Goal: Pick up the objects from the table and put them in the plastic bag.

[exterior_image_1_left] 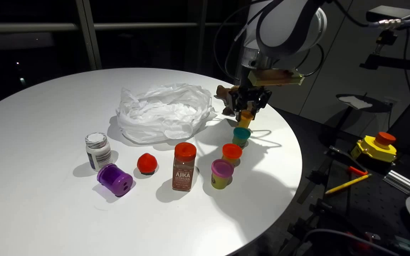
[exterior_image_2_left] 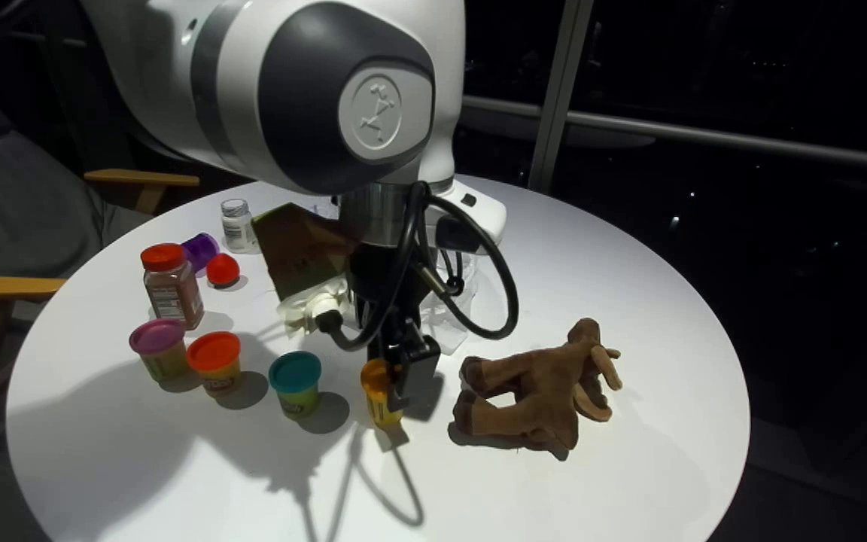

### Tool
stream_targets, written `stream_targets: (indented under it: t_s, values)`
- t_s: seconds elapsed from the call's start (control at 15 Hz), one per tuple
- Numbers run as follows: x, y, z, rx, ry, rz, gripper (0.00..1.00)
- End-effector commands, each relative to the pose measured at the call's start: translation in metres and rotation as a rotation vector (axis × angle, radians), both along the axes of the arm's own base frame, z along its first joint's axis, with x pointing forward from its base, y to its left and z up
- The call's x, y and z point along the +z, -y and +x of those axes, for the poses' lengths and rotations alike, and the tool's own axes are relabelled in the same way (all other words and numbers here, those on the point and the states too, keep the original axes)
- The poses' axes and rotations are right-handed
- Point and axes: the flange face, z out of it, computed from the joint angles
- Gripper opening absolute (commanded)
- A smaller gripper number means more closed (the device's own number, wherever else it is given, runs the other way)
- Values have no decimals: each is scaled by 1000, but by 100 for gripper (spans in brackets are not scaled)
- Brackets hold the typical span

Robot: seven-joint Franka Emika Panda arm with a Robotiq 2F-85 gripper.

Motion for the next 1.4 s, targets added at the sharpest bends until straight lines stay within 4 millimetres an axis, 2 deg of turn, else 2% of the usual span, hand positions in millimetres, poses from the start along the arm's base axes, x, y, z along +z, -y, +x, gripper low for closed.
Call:
stream_targets:
  t_s: [0.0,0.13,0.27,0.33,0.4,0.53,0.73,0.87,1.07,1.33]
  values:
    - [68,-10,13,-21,68,-25,28]
    - [107,-20,29,-9,121,-59,28]
    - [146,-39,51,24,158,-78,28]
    - [158,-51,65,45,167,-78,28]
    - [165,-62,79,64,172,-79,28]
    - [162,-82,107,99,160,-77,28]
    - [131,-102,146,138,133,-80,28]
    - [105,-107,167,142,124,-100,28]
    - [69,-99,189,141,96,-139,28]
    - [26,-79,201,125,33,-147,28]
